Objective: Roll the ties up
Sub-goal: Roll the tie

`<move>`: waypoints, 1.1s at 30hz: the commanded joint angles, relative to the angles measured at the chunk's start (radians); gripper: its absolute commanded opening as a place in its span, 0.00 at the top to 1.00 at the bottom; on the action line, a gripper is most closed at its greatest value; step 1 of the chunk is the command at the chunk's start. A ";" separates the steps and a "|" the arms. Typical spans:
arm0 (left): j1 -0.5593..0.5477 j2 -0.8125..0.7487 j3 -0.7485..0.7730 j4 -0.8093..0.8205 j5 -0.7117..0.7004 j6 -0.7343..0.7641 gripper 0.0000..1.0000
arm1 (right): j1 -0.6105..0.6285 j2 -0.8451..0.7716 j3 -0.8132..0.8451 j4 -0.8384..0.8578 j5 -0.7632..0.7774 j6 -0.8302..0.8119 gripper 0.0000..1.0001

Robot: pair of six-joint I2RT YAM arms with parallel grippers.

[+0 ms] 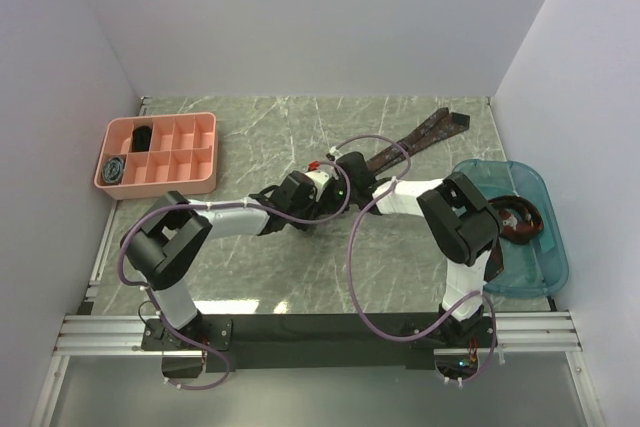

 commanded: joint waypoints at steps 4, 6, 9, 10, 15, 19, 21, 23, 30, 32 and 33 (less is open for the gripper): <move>-0.020 0.002 -0.023 0.026 0.107 0.006 0.73 | -0.023 -0.081 -0.024 -0.024 -0.018 -0.043 0.74; -0.020 -0.001 -0.026 0.028 0.106 0.006 0.73 | -0.033 -0.094 -0.030 -0.013 -0.038 -0.049 0.74; -0.018 -0.007 -0.032 0.031 0.103 0.003 0.73 | -0.062 -0.121 -0.050 0.005 -0.034 -0.038 0.74; -0.020 -0.007 -0.032 0.031 0.103 0.003 0.73 | -0.072 -0.138 -0.073 0.019 -0.037 -0.030 0.73; -0.020 -0.010 -0.032 0.029 0.110 -0.003 0.72 | -0.136 -0.178 -0.139 0.080 -0.037 0.012 0.73; -0.020 -0.014 -0.035 0.026 0.113 -0.005 0.71 | -0.148 -0.166 -0.159 0.103 -0.061 0.026 0.74; -0.020 -0.016 -0.038 0.024 0.122 -0.005 0.71 | -0.148 -0.157 -0.157 0.123 -0.076 0.023 0.74; -0.020 -0.016 -0.038 0.023 0.127 -0.008 0.70 | -0.148 -0.152 -0.153 0.128 -0.086 0.020 0.74; -0.020 -0.011 -0.038 0.015 0.138 -0.008 0.70 | -0.148 -0.123 -0.115 0.119 -0.080 0.032 0.74; -0.018 -0.010 -0.035 0.011 0.141 -0.006 0.70 | -0.153 -0.109 -0.113 0.114 -0.057 0.045 0.75; -0.020 -0.011 -0.035 0.011 0.144 -0.006 0.70 | -0.156 -0.101 -0.116 0.116 -0.052 0.063 0.75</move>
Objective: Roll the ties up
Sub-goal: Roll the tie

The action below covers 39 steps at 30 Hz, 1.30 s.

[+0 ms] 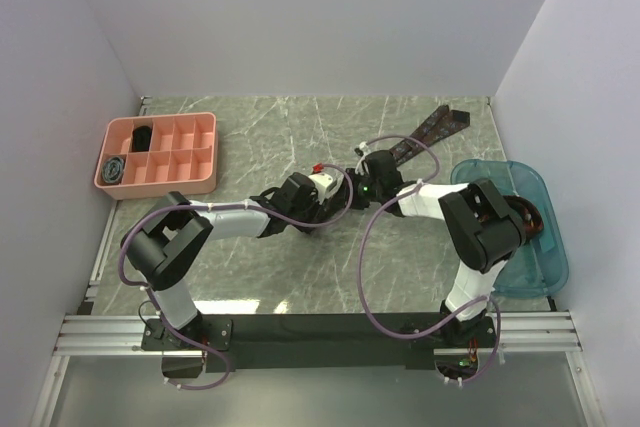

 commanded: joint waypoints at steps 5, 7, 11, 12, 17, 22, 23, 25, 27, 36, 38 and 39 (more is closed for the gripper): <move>-0.009 -0.025 -0.028 -0.039 0.047 -0.011 0.71 | -0.033 0.032 -0.029 0.058 0.041 0.083 0.75; -0.009 -0.032 -0.028 -0.039 0.041 -0.014 0.72 | -0.048 0.020 -0.058 0.087 0.029 0.100 0.75; -0.009 -0.029 -0.020 -0.047 0.032 -0.016 0.72 | -0.054 -0.037 -0.096 0.102 0.041 0.104 0.75; -0.009 -0.028 -0.020 -0.047 0.038 -0.016 0.73 | -0.056 -0.061 -0.108 0.101 0.049 0.104 0.76; -0.009 -0.039 -0.028 -0.042 0.041 -0.021 0.73 | -0.059 -0.083 -0.139 0.087 0.113 0.130 0.76; -0.009 -0.054 -0.028 -0.050 0.045 -0.021 0.73 | -0.069 -0.038 -0.150 0.107 0.113 0.186 0.77; -0.009 -0.058 -0.032 -0.048 0.049 -0.022 0.73 | -0.069 -0.031 -0.144 0.110 0.113 0.187 0.77; -0.009 -0.071 -0.043 -0.041 0.055 -0.027 0.73 | -0.069 -0.005 -0.127 0.108 0.121 0.196 0.77; -0.009 -0.077 -0.046 -0.042 0.061 -0.027 0.73 | -0.068 0.018 -0.110 0.115 0.118 0.201 0.77; -0.009 -0.092 -0.069 -0.034 0.061 -0.036 0.73 | -0.074 0.068 -0.059 0.102 0.119 0.186 0.77; -0.009 -0.089 -0.069 -0.042 0.052 -0.036 0.73 | -0.077 0.049 -0.067 0.095 0.121 0.175 0.78; -0.009 -0.086 -0.066 -0.045 0.039 -0.037 0.73 | -0.079 0.026 -0.068 0.085 0.122 0.155 0.77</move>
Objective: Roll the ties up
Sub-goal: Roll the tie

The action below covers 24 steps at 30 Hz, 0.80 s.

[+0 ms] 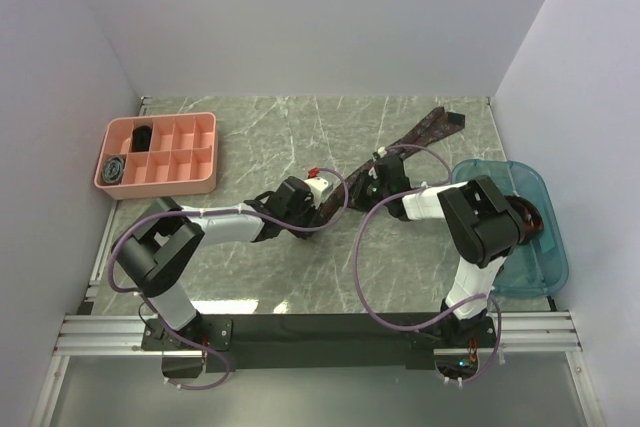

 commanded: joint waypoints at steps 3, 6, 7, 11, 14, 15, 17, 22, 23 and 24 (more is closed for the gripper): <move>-0.007 -0.014 -0.001 -0.037 -0.016 -0.016 0.75 | -0.017 -0.073 0.024 -0.100 0.063 -0.107 0.77; -0.007 -0.009 0.011 -0.040 -0.031 -0.020 0.76 | -0.016 -0.124 0.047 -0.132 0.059 -0.153 0.77; -0.007 -0.011 0.011 -0.040 -0.037 -0.022 0.76 | -0.016 -0.130 0.054 -0.137 0.051 -0.159 0.78; -0.007 -0.020 0.021 -0.079 -0.045 -0.025 0.77 | -0.011 -0.115 0.116 -0.152 0.018 -0.165 0.77; -0.005 -0.018 0.031 -0.092 -0.045 -0.025 0.77 | -0.002 -0.072 0.153 -0.141 -0.010 -0.147 0.77; -0.007 -0.017 0.031 -0.092 -0.045 -0.025 0.77 | 0.003 -0.058 0.162 -0.138 -0.015 -0.142 0.77; -0.007 -0.014 0.033 -0.092 -0.045 -0.025 0.77 | 0.004 -0.018 0.180 -0.131 -0.033 -0.122 0.77; -0.005 0.003 0.038 -0.095 -0.040 -0.028 0.77 | 0.006 0.026 0.157 -0.091 -0.073 -0.113 0.77; -0.007 0.006 0.038 -0.095 -0.040 -0.028 0.76 | 0.004 0.019 0.136 -0.077 -0.091 -0.118 0.77; -0.007 0.008 0.039 -0.095 -0.040 -0.028 0.76 | 0.006 0.011 0.125 -0.062 -0.110 -0.124 0.76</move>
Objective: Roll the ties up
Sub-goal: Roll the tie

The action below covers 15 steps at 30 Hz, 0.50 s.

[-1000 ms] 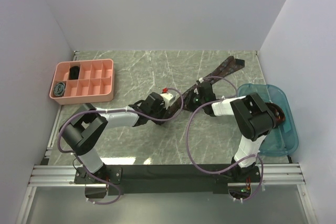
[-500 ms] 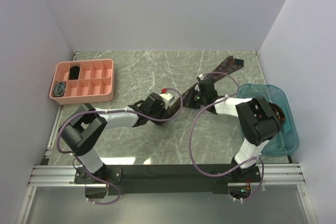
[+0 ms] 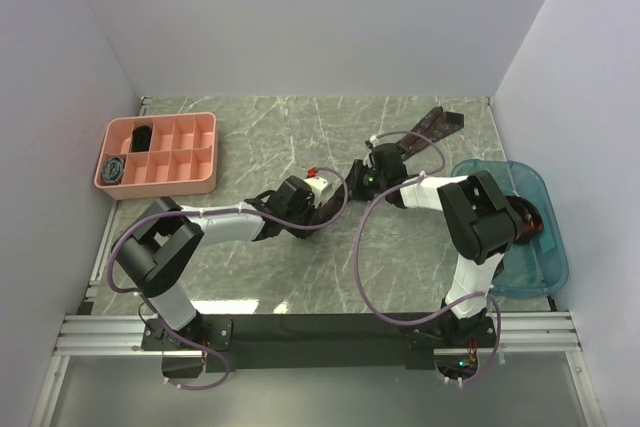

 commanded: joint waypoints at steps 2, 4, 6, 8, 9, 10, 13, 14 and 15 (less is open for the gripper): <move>-0.005 0.012 0.023 -0.047 -0.009 -0.004 0.76 | 0.017 -0.041 -0.052 0.092 -0.109 -0.040 0.76; -0.005 0.020 0.028 -0.049 -0.009 0.001 0.76 | 0.032 -0.067 -0.068 0.101 -0.130 -0.083 0.74; -0.005 0.022 0.029 -0.049 -0.007 0.002 0.76 | 0.042 -0.075 -0.073 0.113 -0.181 -0.103 0.70; -0.005 0.022 0.028 -0.047 -0.004 0.004 0.76 | 0.057 -0.063 -0.064 0.115 -0.231 -0.128 0.69; -0.005 0.023 0.029 -0.047 -0.005 0.004 0.76 | 0.063 -0.057 -0.061 0.116 -0.244 -0.134 0.69; -0.004 0.025 0.029 -0.047 -0.004 0.002 0.75 | 0.069 -0.046 -0.058 0.119 -0.253 -0.143 0.68; -0.005 0.025 0.029 -0.047 -0.002 0.002 0.75 | 0.092 -0.023 -0.050 0.129 -0.275 -0.145 0.68; -0.005 0.026 0.029 -0.047 -0.001 0.004 0.75 | 0.100 -0.015 -0.049 0.130 -0.279 -0.146 0.68; -0.005 0.026 0.031 -0.047 -0.001 0.004 0.75 | 0.106 -0.009 -0.046 0.129 -0.290 -0.146 0.68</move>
